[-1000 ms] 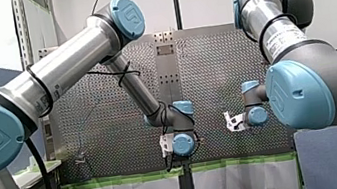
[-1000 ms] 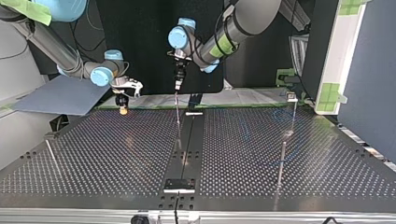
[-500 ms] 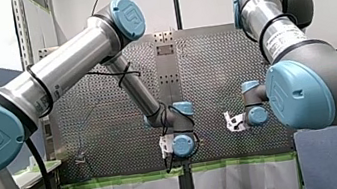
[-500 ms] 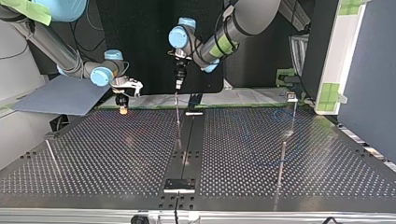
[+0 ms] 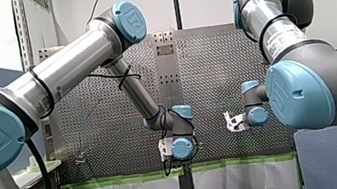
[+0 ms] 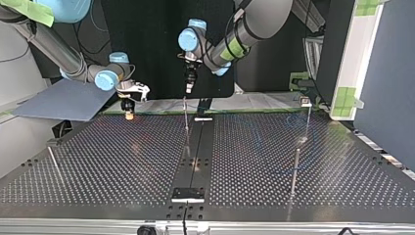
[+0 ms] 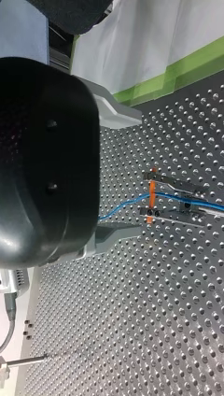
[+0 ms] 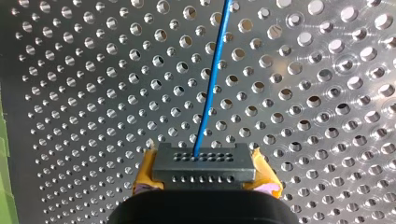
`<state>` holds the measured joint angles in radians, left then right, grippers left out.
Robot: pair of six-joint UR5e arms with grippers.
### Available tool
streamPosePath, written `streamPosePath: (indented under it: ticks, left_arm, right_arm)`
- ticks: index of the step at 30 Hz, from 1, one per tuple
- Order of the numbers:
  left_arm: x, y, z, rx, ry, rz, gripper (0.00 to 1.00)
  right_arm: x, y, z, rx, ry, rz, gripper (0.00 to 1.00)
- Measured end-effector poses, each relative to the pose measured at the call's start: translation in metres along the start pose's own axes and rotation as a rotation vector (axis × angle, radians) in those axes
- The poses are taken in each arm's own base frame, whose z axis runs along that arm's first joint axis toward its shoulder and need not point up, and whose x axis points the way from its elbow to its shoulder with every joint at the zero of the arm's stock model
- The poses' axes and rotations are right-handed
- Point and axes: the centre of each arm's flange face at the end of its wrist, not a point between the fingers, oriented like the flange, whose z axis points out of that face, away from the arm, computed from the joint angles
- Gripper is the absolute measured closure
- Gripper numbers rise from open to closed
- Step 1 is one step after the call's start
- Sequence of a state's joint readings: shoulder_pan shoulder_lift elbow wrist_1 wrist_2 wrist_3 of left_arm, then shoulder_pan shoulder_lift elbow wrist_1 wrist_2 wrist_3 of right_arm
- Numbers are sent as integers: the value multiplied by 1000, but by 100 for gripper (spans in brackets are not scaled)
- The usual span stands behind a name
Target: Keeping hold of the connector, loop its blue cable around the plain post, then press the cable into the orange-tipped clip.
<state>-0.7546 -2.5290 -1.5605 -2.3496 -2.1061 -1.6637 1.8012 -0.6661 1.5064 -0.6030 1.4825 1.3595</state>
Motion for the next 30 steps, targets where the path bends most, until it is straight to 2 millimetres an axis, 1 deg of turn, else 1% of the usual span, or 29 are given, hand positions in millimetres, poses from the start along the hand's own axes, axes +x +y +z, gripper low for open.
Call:
streamPosePath:
  ticks: [7,11,16,23,30]
  left_arm:
    - [4,2,1,-3,4,2,0]
    - [3,2,1,-3,2,1,0]
    - [4,7,-4,-9,0,-2,0]
    - [-10,14,-17,-2,-39,-27,0]
    - [-35,20,-34,4,-100,-70,0]
  right_arm:
    - [0,0,0,1,0,0,100]
    - [0,0,0,0,0,0,100]
    - [0,0,0,1,-2,-1,100]
    - [-1,0,-2,4,-17,-2,100]
    - [-2,-1,-2,4,-19,-3,100]
